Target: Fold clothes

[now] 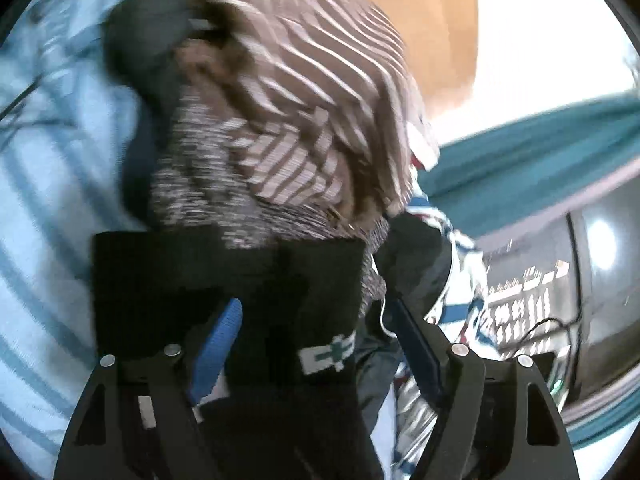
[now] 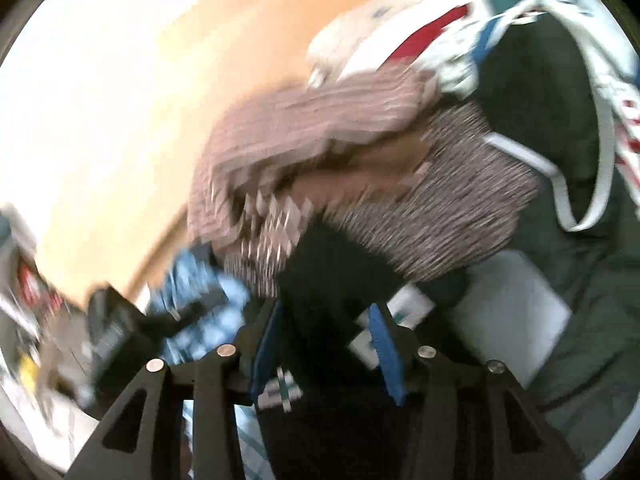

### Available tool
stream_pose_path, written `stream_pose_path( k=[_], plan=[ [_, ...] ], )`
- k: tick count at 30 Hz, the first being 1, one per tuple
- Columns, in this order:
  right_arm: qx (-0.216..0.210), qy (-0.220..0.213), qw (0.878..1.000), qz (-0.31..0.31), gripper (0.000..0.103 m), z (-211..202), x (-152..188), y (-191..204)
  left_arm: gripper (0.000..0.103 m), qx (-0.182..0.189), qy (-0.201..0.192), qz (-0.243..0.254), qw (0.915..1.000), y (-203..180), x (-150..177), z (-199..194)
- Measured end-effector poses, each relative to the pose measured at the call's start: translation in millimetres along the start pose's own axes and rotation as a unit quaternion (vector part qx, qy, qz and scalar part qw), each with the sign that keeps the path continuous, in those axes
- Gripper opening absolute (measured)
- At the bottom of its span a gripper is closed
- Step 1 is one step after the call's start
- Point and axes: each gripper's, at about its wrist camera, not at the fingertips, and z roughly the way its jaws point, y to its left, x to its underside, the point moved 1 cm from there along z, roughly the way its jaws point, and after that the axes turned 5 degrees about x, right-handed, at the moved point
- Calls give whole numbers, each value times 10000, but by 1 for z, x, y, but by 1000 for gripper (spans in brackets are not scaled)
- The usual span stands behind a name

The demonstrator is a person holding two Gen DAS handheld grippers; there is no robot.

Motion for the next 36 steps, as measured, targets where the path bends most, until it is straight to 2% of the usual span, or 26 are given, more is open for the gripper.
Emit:
stream_pose_path(
  k=[1, 2, 3, 4, 5, 7, 9, 10, 11, 12, 13, 15, 18, 21, 23, 25, 27, 28, 29, 31, 32, 34, 35, 36],
  plan=[
    [327, -49, 9994, 26, 51, -6, -2, -7, 59, -102, 49, 211, 9997, -8, 3, 6],
    [654, -98, 9978, 51, 49, -12, -4, -13, 52, -203, 100, 422, 9989, -16, 6, 12],
    [980, -147, 9951, 76, 48, -18, -6, -20, 37, -260, 311, 579, 9975, -22, 12, 19],
    [1331, -150, 9910, 48, 43, -21, -6, -25, 30, -315, 523, 734, 9954, -28, 17, 26],
    [1608, -61, 9870, -9, 40, -20, -3, -29, 28, -202, 762, 742, 9941, -32, 23, 35],
    [1576, 326, 9869, 60, 34, -12, 8, -39, 28, -64, 1186, 734, 9902, -37, 34, 55],
    [1433, 679, 9873, 126, 32, 0, 21, -44, 28, -369, 1612, 863, 9824, -41, 43, 84],
    [1446, 775, 9864, 112, 32, 5, 26, -46, 28, -675, 1678, 1020, 9782, -41, 45, 96],
    [1459, 872, 9854, 98, 32, 11, 32, -47, 28, -1039, 1608, 1247, 9735, -35, 49, 89],
    [1472, 949, 9845, 106, 32, 16, 37, -49, 25, -1465, 1325, 1483, 9690, -33, 46, 91],
    [1457, 1010, 9840, 181, 32, 19, 40, -53, 20, -1537, 1207, 1467, 9697, -29, 42, 90],
    [1301, 1081, 9845, 454, 32, 20, 45, -63, 19, -1236, 1040, 899, 9828, -14, 28, 81],
    [782, 924, 9875, 1013, 36, 4, 43, -74, 19, -849, 640, 383, 9936, -5, 16, 70],
    [184, 834, 9834, 1599, 44, -19, 39, -82, 19, -807, 86, 372, 9960, -8, 14, 46],
    [63, 786, 9820, 1716, 47, -33, 37, -80, 19, -798, -223, 363, 9959, -8, 11, 25],
    [153, 656, 9822, 1753, 51, -54, 36, -76, 19, -845, -367, 230, 9955, -6, 5, 7],
    [389, 474, 9818, 1797, 54, -79, 39, -77, 19, -989, -174, 92, 9949, -6, 5, -2],
    [536, 429, 9811, 1811, 60, -90, 41, -77, 19, -1021, 14, 95, 9947, -10, 9, -1],
    [680, 409, 9803, 1809, 62, -100, 45, -78, 19, -1028, 263, 196, 9942, -15, 18, -2],
    [864, 451, 9796, 1756, 65, -116, 57, -80, 19, -1014, 888, 806, 9876, -34, 53, -4],
    [918, 515, 9790, 1746, 66, -121, 64, -80, 19, -1003, 1124, 1079, 9827, -44, 71, -4],
    [968, 668, 9765, 1804, 69, -130, 80, -82, 23, -1042, 1681, 1683, 9657, -61, 118, -3],
    [950, 749, 9750, 1866, 69, -134, 89, -82, 30, -1062, 1886, 1904, 9575, -68, 137, -2],
    [922, 806, 9735, 1930, 69, -140, 97, -83, 44, -1117, 2118, 2170, 9463, -74, 161, -4]
  ],
)
